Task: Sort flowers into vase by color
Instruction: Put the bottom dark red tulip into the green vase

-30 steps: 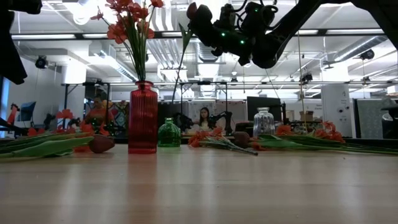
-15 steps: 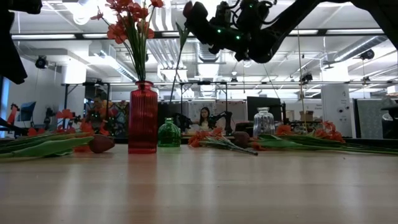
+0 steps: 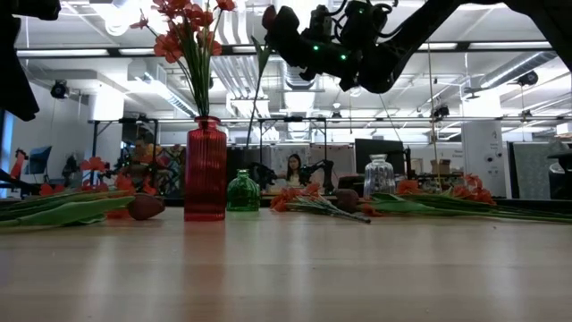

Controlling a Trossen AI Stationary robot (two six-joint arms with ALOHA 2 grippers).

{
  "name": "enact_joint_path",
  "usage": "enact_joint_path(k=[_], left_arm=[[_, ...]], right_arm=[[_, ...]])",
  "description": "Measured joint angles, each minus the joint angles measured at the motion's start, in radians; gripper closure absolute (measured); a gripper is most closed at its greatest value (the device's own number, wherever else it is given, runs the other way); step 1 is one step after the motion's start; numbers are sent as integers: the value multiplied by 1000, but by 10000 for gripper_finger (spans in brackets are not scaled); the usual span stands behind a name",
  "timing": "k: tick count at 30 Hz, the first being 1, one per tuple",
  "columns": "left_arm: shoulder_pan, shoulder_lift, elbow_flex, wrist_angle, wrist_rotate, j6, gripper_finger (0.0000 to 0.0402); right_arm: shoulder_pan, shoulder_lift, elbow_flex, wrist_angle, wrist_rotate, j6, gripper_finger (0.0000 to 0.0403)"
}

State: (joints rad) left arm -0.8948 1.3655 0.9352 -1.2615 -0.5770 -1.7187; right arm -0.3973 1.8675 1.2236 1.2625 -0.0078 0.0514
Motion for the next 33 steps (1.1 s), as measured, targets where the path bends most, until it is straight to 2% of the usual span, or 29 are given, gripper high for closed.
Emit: enact_joint_path(k=[7,16,33], left_arm=[[0,0,0,-1,-2,0,151],[0,0,0,-1,-7,0,151],[0,0,0,0,-7,0,151]], right_arm=[[0,2,0,2,0,-6,390],[0,75,0,112,0,19,390],[-1,77,8,26,1,-43,390]])
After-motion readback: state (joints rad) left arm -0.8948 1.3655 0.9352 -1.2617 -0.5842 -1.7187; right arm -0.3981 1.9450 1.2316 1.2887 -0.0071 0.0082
